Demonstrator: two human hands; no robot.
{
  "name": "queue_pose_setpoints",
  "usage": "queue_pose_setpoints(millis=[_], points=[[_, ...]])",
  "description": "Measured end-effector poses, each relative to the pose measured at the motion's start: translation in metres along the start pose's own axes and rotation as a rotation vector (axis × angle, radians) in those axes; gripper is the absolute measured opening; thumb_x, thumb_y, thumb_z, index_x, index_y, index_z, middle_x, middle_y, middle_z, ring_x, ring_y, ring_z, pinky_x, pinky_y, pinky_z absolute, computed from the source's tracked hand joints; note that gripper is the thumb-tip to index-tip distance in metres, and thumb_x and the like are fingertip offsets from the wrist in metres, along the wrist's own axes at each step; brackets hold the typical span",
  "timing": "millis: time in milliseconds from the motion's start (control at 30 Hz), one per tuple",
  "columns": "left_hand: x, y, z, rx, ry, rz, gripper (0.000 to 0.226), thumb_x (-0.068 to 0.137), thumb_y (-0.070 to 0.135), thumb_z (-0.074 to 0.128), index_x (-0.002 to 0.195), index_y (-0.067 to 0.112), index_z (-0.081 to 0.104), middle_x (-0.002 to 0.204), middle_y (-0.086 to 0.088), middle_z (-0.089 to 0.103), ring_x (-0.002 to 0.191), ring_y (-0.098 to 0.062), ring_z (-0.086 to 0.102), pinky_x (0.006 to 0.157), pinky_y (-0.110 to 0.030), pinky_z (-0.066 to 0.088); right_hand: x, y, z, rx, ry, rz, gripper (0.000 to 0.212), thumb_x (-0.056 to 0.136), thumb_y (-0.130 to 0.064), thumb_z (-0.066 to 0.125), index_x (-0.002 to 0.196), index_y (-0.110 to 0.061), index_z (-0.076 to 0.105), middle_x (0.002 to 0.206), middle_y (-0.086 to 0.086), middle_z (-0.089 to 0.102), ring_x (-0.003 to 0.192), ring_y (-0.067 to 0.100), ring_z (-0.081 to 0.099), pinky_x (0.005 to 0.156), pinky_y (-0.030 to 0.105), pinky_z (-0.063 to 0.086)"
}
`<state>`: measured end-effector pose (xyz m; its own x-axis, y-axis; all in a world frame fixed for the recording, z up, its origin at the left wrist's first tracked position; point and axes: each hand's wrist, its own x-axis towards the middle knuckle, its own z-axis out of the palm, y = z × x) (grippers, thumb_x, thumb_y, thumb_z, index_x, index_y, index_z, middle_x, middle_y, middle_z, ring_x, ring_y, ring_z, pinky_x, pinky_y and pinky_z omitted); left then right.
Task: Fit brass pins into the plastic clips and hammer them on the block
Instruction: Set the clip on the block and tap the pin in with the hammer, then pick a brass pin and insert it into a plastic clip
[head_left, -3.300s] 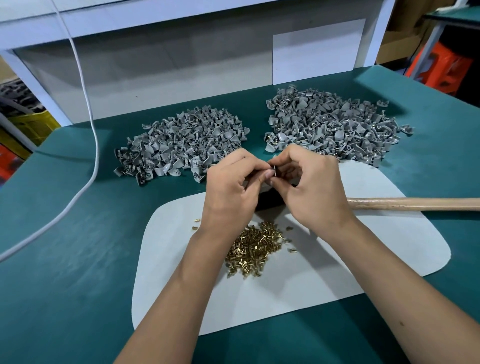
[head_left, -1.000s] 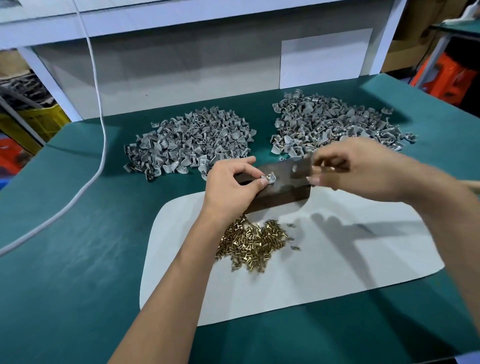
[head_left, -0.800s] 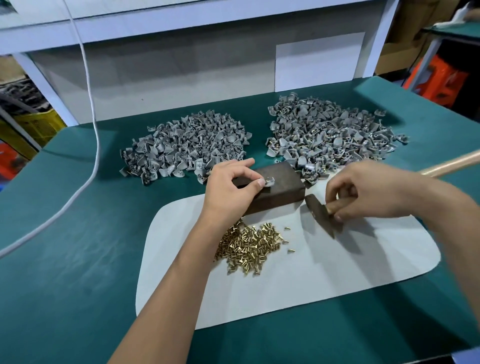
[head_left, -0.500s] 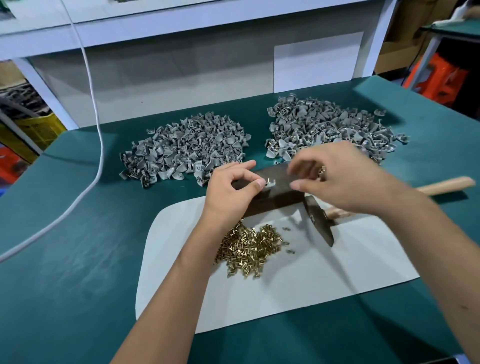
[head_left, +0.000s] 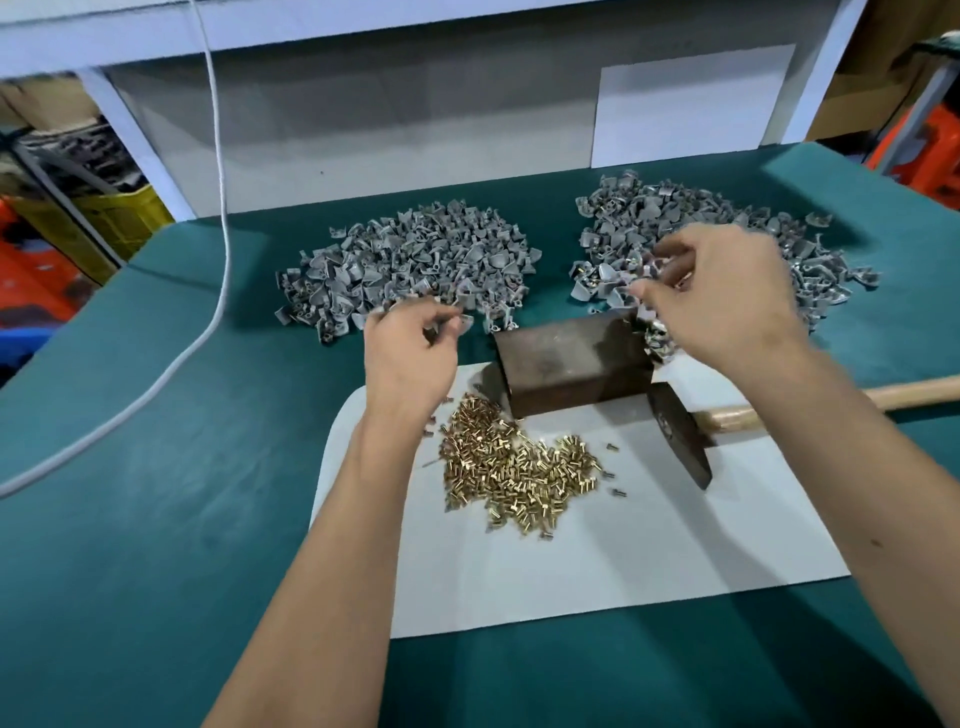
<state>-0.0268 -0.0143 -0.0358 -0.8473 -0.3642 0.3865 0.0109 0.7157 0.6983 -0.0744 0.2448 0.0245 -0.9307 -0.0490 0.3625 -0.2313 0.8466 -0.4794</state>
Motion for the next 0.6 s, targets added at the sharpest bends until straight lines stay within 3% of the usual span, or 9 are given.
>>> queue_pose_setpoints(millis=[100,233,333,433,600], points=[[0.0,-0.009,-0.002,0.0,-0.043,-0.057,0.015,0.09,0.015,0.075,0.099,0.025,0.081,0.102,0.011,0.076,0.09,-0.006,0.066,0.096,-0.039,0.057,-0.012,-0.021,0.003,0.094,-0.053,-0.11,0.025,0.087,-0.029,0.079,0.112,-0.024,0.073,0.082,-0.01,0.07,0.077,0.012,0.068,0.089,0.036,0.059],[0.005,-0.019,-0.011,0.043,-0.06,-0.097,0.016,0.082,0.008,0.081,0.09,0.021,0.081,0.088,0.008,0.076,0.084,-0.013,0.071,0.085,-0.036,0.061,-0.049,-0.066,0.016,0.154,-0.362,-0.421,0.01,0.088,-0.026,0.078,0.097,-0.028,0.076,0.084,-0.017,0.07,0.077,-0.004,0.064,0.08,0.03,0.06],[0.005,-0.021,-0.018,0.032,-0.053,-0.096,0.019,0.077,0.002,0.081,0.08,0.02,0.078,0.074,0.011,0.073,0.072,-0.008,0.071,0.073,-0.029,0.06,-0.067,-0.093,0.032,0.088,-0.48,-0.598,0.004,0.092,-0.027,0.071,0.095,-0.029,0.074,0.089,-0.012,0.073,0.084,0.007,0.067,0.082,0.035,0.057],[0.004,-0.023,-0.023,0.009,-0.077,-0.067,0.023,0.072,-0.003,0.077,0.078,0.019,0.074,0.071,0.01,0.071,0.068,-0.008,0.069,0.063,-0.017,0.054,-0.074,-0.111,0.047,-0.027,-0.475,-0.644,0.011,0.094,-0.029,0.066,0.103,-0.027,0.072,0.101,-0.002,0.071,0.097,0.025,0.067,0.083,0.037,0.055],[0.009,-0.03,-0.031,-0.06,-0.157,-0.06,0.027,0.069,-0.009,0.076,0.085,0.013,0.075,0.085,-0.002,0.076,0.08,-0.02,0.073,0.076,-0.035,0.062,-0.085,-0.134,0.071,-0.257,-0.433,-0.683,0.019,0.089,-0.011,0.065,0.106,-0.02,0.068,0.108,0.005,0.065,0.098,0.032,0.067,0.068,0.035,0.041]])
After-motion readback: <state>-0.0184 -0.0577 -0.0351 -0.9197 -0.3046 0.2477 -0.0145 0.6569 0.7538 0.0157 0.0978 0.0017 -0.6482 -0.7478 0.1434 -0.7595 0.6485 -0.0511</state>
